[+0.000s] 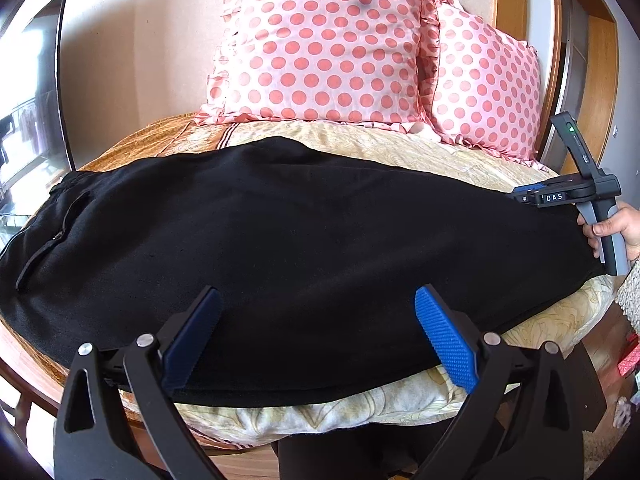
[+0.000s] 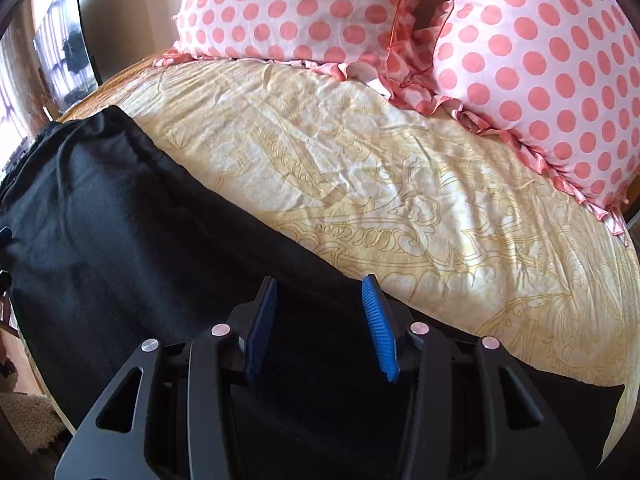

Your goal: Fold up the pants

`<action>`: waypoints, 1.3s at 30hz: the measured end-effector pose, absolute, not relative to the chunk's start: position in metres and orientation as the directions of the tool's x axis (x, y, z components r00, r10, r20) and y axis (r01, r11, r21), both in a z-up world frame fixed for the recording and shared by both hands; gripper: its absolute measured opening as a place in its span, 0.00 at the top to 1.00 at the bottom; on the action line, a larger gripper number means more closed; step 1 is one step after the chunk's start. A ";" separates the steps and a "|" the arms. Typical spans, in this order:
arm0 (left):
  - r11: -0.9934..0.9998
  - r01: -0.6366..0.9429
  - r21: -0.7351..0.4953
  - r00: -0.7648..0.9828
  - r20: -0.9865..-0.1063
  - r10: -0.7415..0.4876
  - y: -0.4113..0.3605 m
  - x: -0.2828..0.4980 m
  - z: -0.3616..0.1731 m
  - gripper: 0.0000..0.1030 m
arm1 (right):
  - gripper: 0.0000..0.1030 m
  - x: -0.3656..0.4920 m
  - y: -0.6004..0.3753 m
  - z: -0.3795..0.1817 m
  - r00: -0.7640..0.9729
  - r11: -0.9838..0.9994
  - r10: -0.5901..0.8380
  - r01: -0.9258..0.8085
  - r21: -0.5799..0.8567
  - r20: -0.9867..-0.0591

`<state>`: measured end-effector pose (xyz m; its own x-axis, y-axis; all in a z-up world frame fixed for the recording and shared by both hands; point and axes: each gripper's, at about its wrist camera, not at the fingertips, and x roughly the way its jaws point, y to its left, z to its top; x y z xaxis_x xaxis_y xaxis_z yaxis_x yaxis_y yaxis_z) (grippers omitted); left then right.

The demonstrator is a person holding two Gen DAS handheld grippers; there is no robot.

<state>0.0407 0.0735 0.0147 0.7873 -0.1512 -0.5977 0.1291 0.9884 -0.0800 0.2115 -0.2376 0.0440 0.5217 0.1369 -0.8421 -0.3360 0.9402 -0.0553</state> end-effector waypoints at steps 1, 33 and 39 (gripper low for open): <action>0.988 0.131 -0.083 0.786 -0.598 -0.154 0.074 0.041 0.014 0.05 | 0.62 0.208 -0.237 0.043 0.526 0.937 0.145 -0.345 -0.054 -0.838; 0.982 0.166 -0.094 0.795 -0.576 -0.190 0.069 0.039 0.010 0.02 | 0.41 0.020 -0.478 0.090 0.665 0.822 -0.276 0.538 0.189 -0.694; 0.980 0.173 -0.097 0.795 -0.574 -0.197 0.066 0.040 0.009 0.02 | 0.46 -0.026 -0.555 0.072 0.648 0.627 -0.263 0.678 0.384 -0.715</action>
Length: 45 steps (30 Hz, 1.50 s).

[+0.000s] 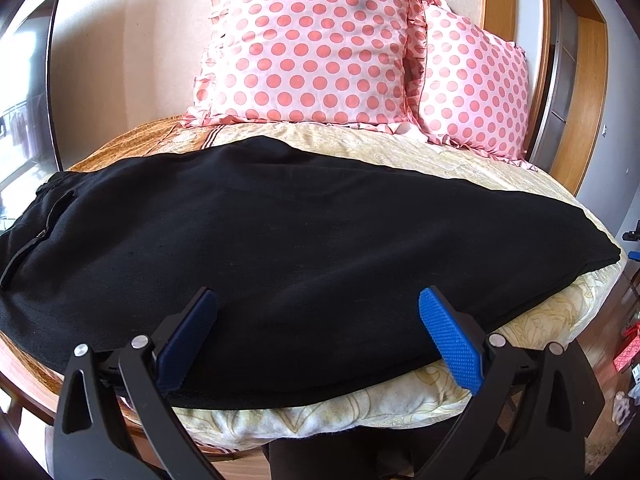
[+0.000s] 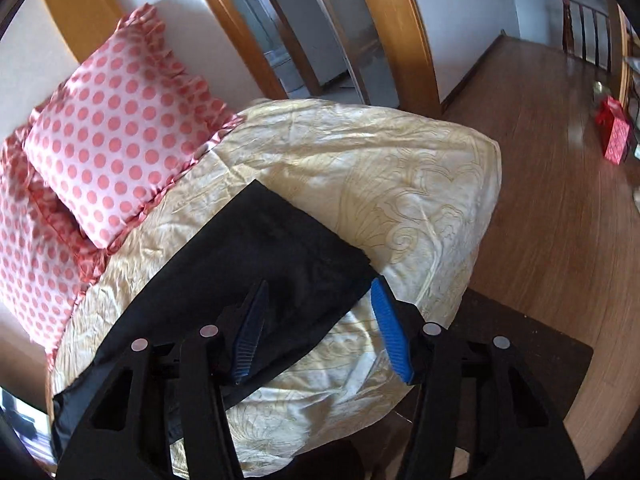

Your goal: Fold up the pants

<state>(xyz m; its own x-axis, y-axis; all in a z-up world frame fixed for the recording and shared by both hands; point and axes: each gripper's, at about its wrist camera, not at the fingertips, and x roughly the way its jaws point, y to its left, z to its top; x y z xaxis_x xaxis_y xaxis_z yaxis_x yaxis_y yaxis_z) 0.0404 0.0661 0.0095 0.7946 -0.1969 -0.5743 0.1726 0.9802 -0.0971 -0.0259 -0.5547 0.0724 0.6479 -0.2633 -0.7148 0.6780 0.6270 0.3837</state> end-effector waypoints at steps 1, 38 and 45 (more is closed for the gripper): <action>0.980 0.175 -0.100 0.794 -0.574 -0.200 0.066 0.040 0.010 0.02 | 0.47 -0.027 -0.557 0.069 0.647 0.618 -0.254 0.680 0.394 -0.719; 0.977 0.178 -0.119 0.807 -0.550 -0.215 0.066 0.038 0.018 0.02 | 0.92 0.015 -0.513 0.065 0.715 0.759 -0.247 0.563 0.328 -0.655; 0.981 0.153 -0.120 0.808 -0.557 -0.194 0.069 0.040 0.017 0.02 | 0.92 0.040 -0.465 0.098 0.815 0.857 -0.116 0.371 0.357 -0.568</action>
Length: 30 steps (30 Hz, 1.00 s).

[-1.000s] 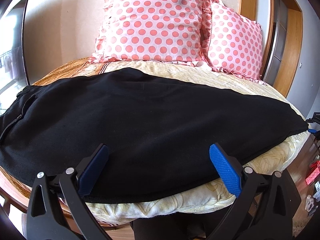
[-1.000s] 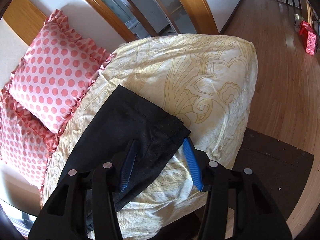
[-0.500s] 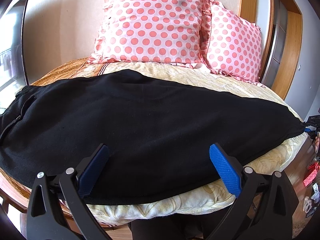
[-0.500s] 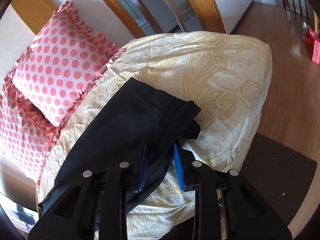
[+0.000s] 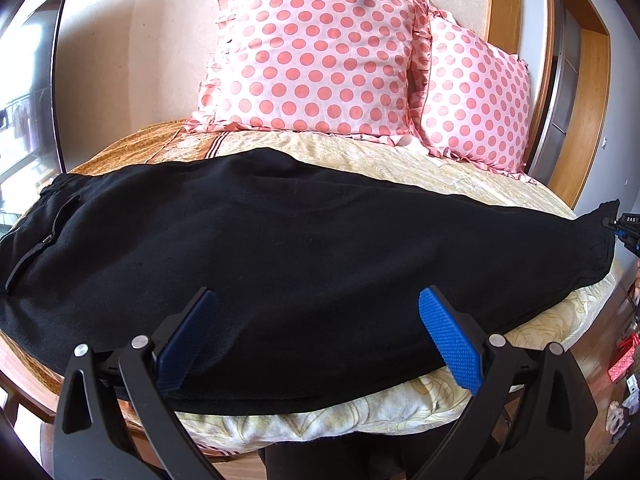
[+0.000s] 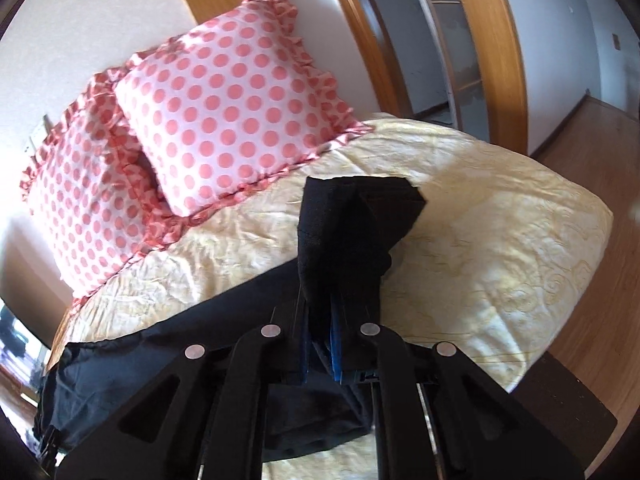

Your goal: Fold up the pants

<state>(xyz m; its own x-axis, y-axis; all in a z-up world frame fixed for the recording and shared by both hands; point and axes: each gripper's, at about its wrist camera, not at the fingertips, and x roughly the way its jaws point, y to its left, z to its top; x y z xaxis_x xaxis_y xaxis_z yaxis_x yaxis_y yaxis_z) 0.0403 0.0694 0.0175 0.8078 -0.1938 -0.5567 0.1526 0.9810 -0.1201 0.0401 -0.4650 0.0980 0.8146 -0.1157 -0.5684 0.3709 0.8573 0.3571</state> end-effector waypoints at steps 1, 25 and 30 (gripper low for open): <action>0.982 0.146 -0.118 0.809 -0.558 -0.187 0.070 0.041 0.018 0.02 | 0.92 0.046 -0.455 0.101 0.828 0.869 -0.078 0.330 0.369 -0.556; 0.989 0.051 -0.139 0.823 -0.555 -0.120 0.097 0.033 0.023 0.02 | 0.92 0.130 -0.155 0.054 0.527 0.853 0.510 -0.412 0.321 -0.680; 0.986 0.026 -0.166 0.831 -0.545 -0.114 0.105 0.035 0.025 0.02 | 0.92 0.127 -0.134 0.078 0.549 0.813 0.572 -0.480 0.330 -0.610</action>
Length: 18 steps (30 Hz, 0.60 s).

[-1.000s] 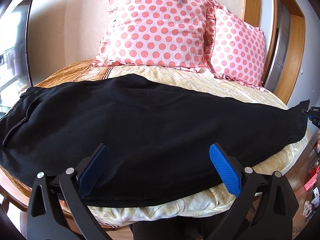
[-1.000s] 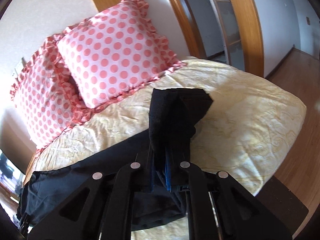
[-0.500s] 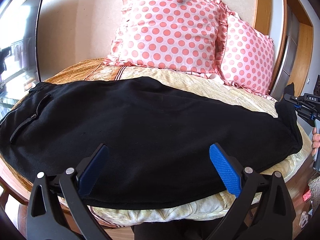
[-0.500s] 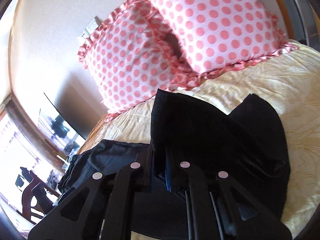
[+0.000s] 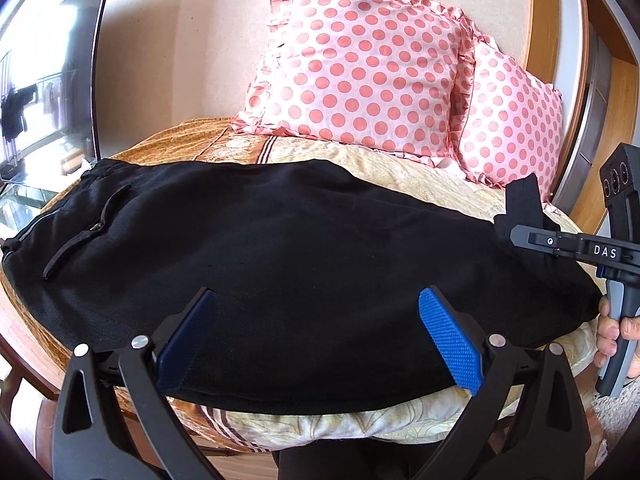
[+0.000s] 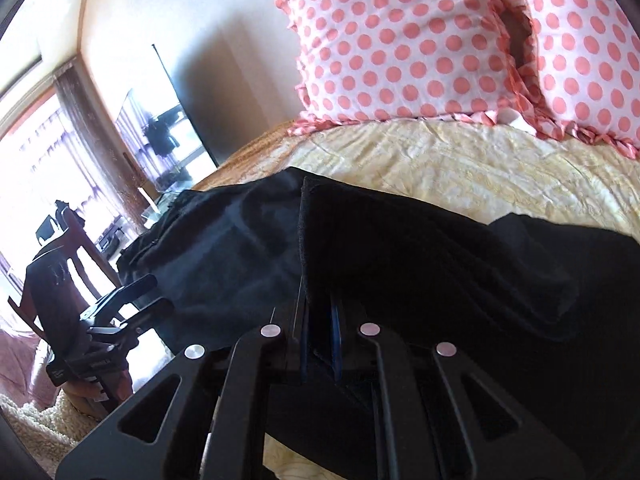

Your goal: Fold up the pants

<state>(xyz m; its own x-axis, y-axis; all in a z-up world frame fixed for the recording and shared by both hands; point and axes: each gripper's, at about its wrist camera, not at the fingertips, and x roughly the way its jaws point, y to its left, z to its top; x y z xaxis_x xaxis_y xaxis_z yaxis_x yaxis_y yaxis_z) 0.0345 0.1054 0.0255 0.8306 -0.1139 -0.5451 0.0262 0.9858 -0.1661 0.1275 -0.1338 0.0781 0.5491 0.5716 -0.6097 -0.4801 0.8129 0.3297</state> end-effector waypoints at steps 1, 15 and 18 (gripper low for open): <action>0.985 0.025 -0.170 0.831 -0.544 -0.115 0.106 0.034 0.026 0.02 | 0.92 0.130 -0.124 0.078 0.537 0.808 0.572 -0.502 0.310 -0.621; 0.984 0.011 -0.177 0.827 -0.552 -0.108 0.113 0.033 0.023 0.02 | 0.70 0.099 -0.100 0.046 0.308 0.717 0.589 -0.626 0.306 -0.747; 0.984 0.015 -0.178 0.827 -0.550 -0.113 0.112 0.032 0.023 0.02 | 0.26 0.098 -0.117 0.052 0.325 0.735 0.615 -0.566 0.374 -0.718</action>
<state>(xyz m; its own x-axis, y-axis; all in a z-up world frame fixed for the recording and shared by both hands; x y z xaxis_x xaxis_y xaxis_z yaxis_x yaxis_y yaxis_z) 0.0322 0.1116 0.0225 0.8273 -0.1125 -0.5504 0.0154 0.9839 -0.1781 0.0978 -0.1170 0.0517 0.3246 0.6152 -0.7184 -0.5661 0.7349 0.3736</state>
